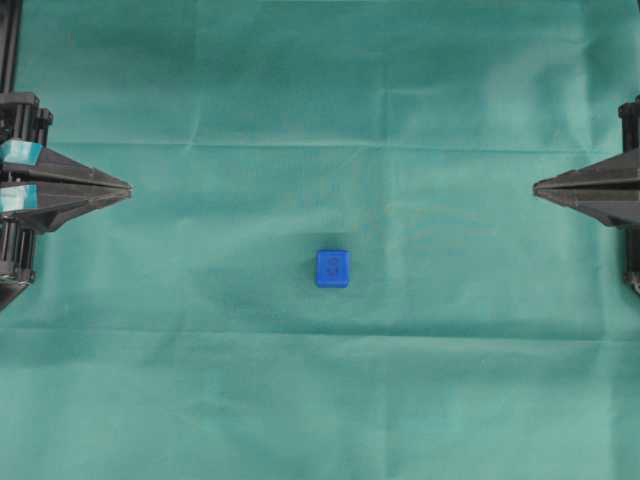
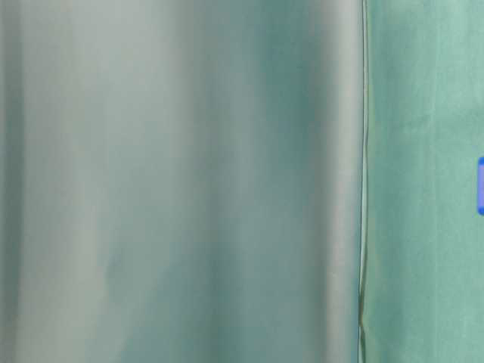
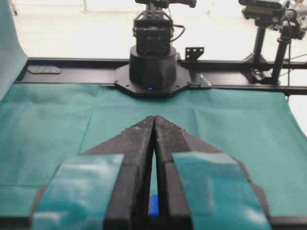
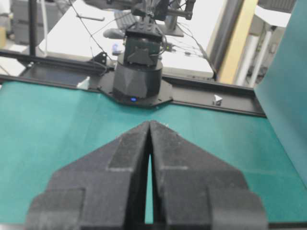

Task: Handover the blue block to the right arm after grasping it with the left arm, then place it in the designated position.

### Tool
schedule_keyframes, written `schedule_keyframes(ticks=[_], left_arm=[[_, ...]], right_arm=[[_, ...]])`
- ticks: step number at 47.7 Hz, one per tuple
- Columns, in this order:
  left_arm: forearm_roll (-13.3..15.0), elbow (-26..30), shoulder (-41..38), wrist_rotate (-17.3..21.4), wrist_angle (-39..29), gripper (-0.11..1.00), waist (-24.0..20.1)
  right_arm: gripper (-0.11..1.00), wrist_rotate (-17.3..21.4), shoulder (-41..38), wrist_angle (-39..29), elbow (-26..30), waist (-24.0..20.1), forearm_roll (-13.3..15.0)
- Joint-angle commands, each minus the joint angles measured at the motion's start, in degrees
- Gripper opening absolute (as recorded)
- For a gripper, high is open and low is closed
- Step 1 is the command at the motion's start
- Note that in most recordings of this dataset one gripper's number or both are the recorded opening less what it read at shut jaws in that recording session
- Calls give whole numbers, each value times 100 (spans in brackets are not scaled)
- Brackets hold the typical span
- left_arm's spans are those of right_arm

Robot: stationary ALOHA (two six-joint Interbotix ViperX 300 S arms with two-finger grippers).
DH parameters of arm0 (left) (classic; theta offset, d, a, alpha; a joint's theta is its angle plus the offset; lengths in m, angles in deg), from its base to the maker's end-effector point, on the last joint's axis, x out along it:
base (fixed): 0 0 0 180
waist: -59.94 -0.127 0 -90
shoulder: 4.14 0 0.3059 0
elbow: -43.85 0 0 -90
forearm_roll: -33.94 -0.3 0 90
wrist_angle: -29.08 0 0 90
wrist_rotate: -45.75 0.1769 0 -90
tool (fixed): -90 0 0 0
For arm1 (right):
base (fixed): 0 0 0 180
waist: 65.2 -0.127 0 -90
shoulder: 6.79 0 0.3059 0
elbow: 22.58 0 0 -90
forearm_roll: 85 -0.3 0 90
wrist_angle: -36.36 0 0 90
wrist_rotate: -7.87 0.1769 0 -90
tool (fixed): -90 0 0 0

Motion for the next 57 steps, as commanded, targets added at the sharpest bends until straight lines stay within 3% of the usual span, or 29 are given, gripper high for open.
schedule_keyframes(ticks=[1,25,31,34,42,45,49,57], left_arm=[[0,123,-44,18,-88,2,9],[0,264,-79,26,-404,2,9],[0,281,-79,44,-413,16,9],[-9,290,-79,44,-413,32,9],[-9,299,-70,18,-483,81,9],[-9,299,-79,0,-527,94,9],[-9,308,-79,0,-571,100,9],[-9,316,-70,0,-571,100,9]], right_arm=[[0,70,-26,35,105,18,-44],[0,325,0,-448,229,167,-185],[1,352,9,-475,246,229,-193],[12,378,18,-483,255,264,-220],[61,439,0,-483,290,369,-255],[78,448,-18,-510,308,413,-255],[93,448,-62,-571,334,439,-255],[95,439,-62,-624,352,475,-237]])
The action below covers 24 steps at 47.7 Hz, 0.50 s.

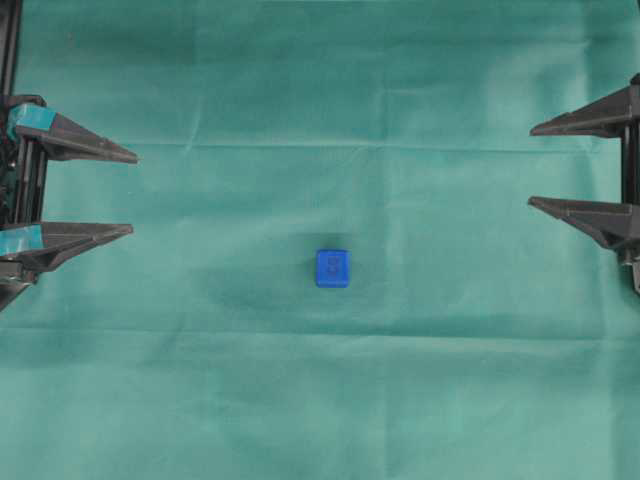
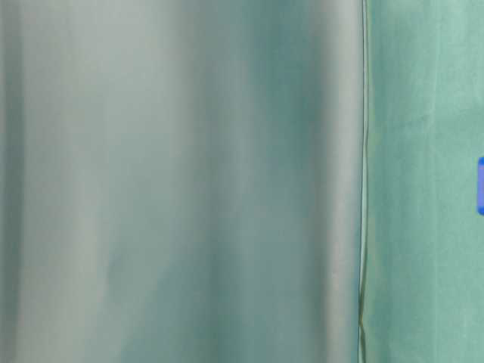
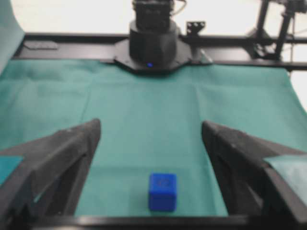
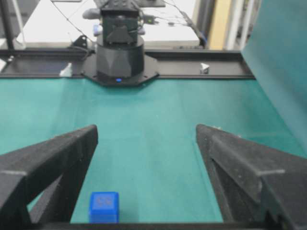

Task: Handover the blue block to the right arm after grasping it with the left arm, then place it in the designated position.

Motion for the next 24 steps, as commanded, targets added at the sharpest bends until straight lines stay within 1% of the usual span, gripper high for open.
schedule_keyframes(ticks=[1,19,24], left_arm=[[-9,149,-35,0,26,100,9],[-9,158,-53,-9,62,100,9],[0,202,-167,-9,88,100,9]], right_arm=[[95,0,-35,-18,149,26,0],[95,0,-35,-88,149,26,9],[95,-9,-44,-79,149,26,9]])
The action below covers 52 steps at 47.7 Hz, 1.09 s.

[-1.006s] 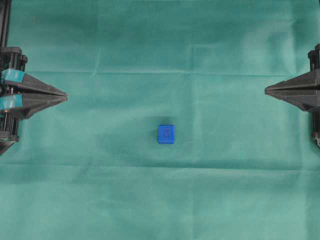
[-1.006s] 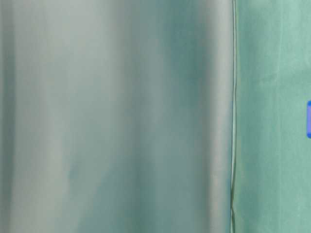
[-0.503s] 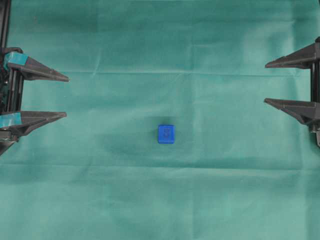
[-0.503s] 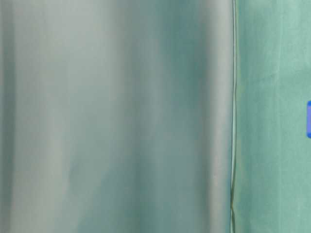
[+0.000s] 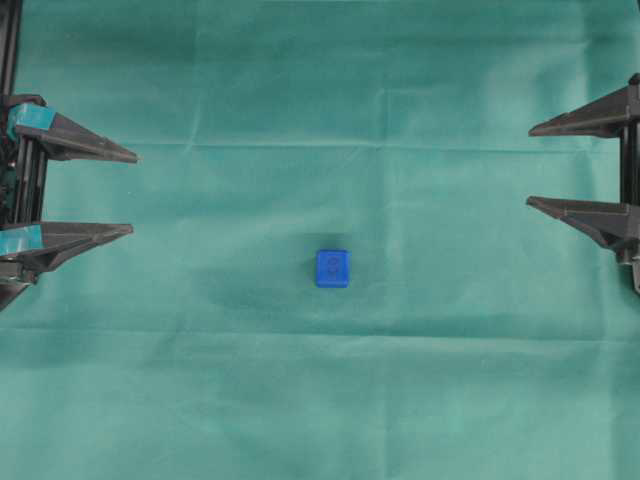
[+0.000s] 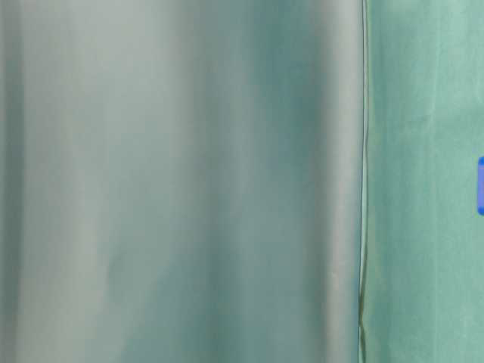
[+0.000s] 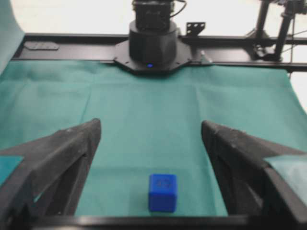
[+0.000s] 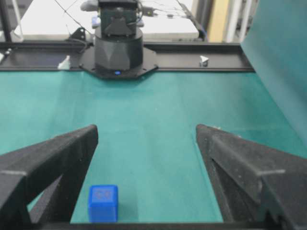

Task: Handover the blue block to the right arm after grasping it with the left arm, then place it in the designated position.

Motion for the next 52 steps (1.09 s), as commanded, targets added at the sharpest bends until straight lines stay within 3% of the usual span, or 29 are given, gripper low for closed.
schedule_keyframes(ticks=[1,30,52], left_arm=[[-9,193,-158,0,88,100,9],[-9,1274,-1978,9,896,100,-44],[-9,2470,-3428,44,738,100,-88]], right_arm=[[95,-9,-44,44,141,18,9],[95,-9,-97,97,132,18,26],[95,-18,-202,229,123,18,26]])
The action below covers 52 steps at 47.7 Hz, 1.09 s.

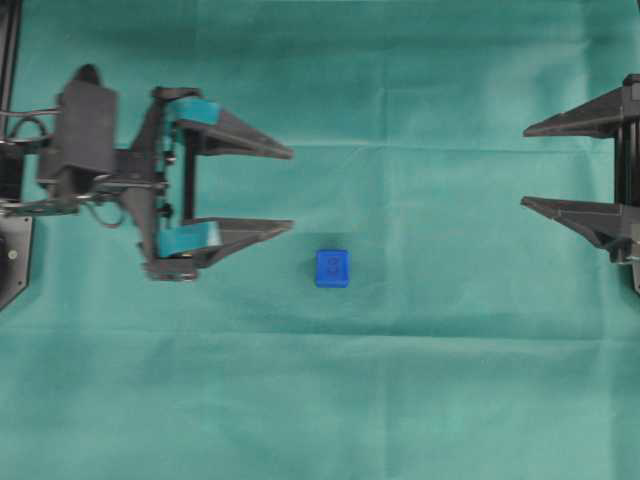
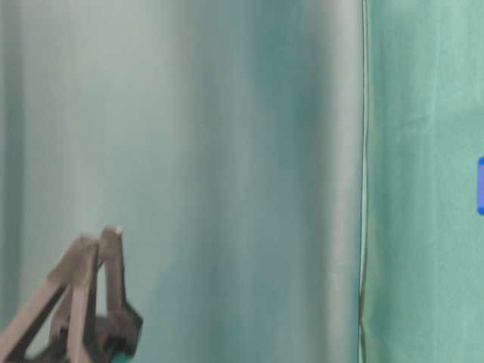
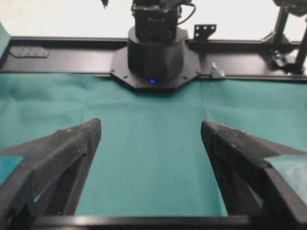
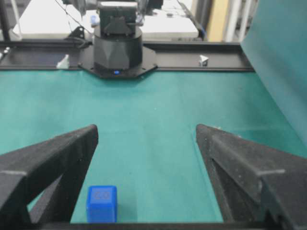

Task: Handover the blue block to the right arm after grasping it with the left arm, then place it in the designated position.
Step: 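Move the open left gripper toward the blue cube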

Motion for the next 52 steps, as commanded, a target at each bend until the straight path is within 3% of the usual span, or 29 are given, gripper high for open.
schedule_keyframes(ticks=[1,21,38,52], left_arm=[[-9,334,-123,9,-79,100,-44],[-9,853,-431,-53,-1125,100,-114],[-9,2021,-940,-105,-3946,100,-105],[-35,2856,-1450,-105,-5396,100,-114]], right_arm=[[95,-9,-62,88,114,18,9],[95,-9,-62,79,114,18,9],[95,-9,-79,70,114,18,9],[95,-9,-167,62,105,18,9]])
